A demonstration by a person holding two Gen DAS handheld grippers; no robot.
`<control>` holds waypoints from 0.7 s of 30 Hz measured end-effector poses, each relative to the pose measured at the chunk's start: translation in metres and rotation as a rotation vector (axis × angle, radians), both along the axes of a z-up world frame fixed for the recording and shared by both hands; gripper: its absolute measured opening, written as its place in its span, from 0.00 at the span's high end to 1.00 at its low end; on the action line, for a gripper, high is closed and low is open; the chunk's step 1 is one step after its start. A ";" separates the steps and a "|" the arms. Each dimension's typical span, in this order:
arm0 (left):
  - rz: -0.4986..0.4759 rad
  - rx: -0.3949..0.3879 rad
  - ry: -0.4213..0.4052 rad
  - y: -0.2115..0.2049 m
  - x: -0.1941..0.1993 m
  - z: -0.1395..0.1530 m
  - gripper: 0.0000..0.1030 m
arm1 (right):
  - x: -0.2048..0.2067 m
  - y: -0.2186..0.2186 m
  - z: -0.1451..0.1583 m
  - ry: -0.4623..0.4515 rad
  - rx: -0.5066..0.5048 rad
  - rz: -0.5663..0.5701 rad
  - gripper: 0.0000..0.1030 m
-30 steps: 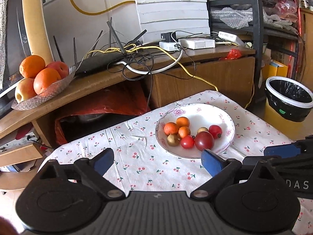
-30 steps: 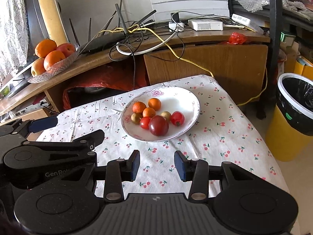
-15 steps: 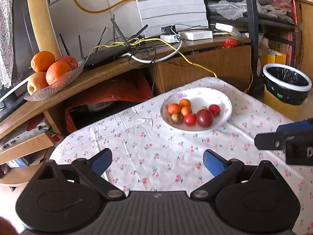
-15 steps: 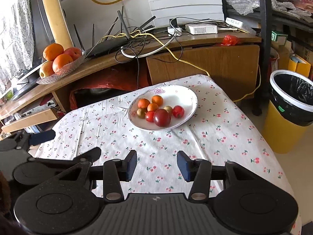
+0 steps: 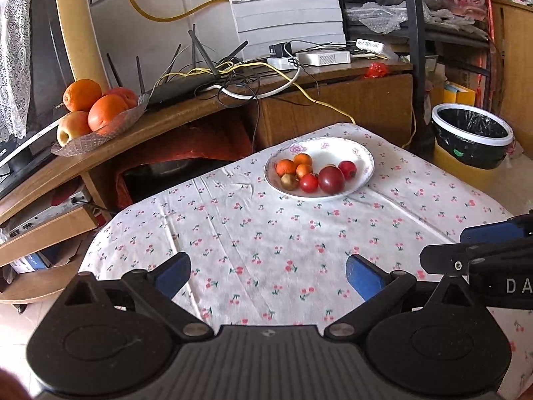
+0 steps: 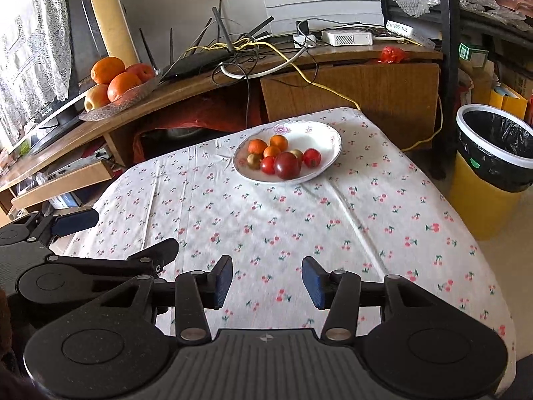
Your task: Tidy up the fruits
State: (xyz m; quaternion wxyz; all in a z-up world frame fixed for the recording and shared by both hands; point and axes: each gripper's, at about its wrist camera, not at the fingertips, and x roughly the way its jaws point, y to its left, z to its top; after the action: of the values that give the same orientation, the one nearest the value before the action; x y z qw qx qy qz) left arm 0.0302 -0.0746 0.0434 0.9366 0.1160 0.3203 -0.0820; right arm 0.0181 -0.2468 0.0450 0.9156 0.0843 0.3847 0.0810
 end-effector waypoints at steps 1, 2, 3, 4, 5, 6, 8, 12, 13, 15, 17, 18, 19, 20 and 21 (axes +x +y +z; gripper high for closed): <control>0.002 0.003 -0.001 0.001 -0.003 0.000 0.00 | -0.001 0.000 0.000 0.002 0.002 0.002 0.58; 0.003 0.005 -0.001 0.002 -0.007 0.000 0.00 | -0.006 0.001 -0.001 0.005 0.003 0.002 0.58; 0.005 0.006 0.000 0.002 -0.010 0.000 0.00 | -0.010 0.002 -0.001 0.007 0.003 0.004 0.57; 0.006 0.008 0.002 0.003 -0.013 0.000 0.00 | -0.013 0.003 -0.002 0.011 0.002 0.008 0.57; 0.008 0.009 0.003 0.003 -0.015 0.000 0.00 | -0.017 0.004 -0.002 0.015 0.000 0.011 0.57; 0.010 0.009 0.007 0.004 -0.018 -0.001 0.00 | -0.020 0.004 -0.003 0.017 0.000 0.012 0.57; 0.015 0.006 0.019 0.005 -0.022 -0.002 0.00 | -0.026 0.007 -0.004 0.021 -0.004 0.018 0.57; 0.017 0.006 0.030 0.007 -0.030 -0.005 0.00 | -0.030 0.009 -0.004 0.023 -0.003 0.020 0.57; 0.017 0.005 0.030 0.008 -0.032 -0.006 0.00 | -0.030 0.009 -0.004 0.023 0.000 0.020 0.57; 0.019 0.003 0.031 0.009 -0.034 -0.006 0.00 | -0.030 0.009 -0.004 0.023 0.002 0.019 0.56; 0.021 0.002 0.033 0.009 -0.035 -0.006 0.00 | -0.031 0.010 -0.004 0.023 0.003 0.020 0.56; 0.022 0.003 0.033 0.009 -0.036 -0.006 0.00 | -0.031 0.011 -0.004 0.022 0.003 0.021 0.56; 0.022 0.004 0.033 0.009 -0.036 -0.006 0.00 | -0.031 0.011 -0.004 0.023 0.002 0.021 0.56; 0.022 0.004 0.035 0.009 -0.036 -0.006 0.00 | -0.032 0.011 -0.005 0.024 0.003 0.021 0.56; 0.022 0.004 0.036 0.009 -0.035 -0.007 0.00 | -0.032 0.011 -0.005 0.027 0.004 0.021 0.56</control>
State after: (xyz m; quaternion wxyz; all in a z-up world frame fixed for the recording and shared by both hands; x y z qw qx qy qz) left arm -0.0053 -0.0657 0.0367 0.9312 0.1128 0.3387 -0.0732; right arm -0.0137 -0.2358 0.0396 0.9094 0.0832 0.3975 0.0901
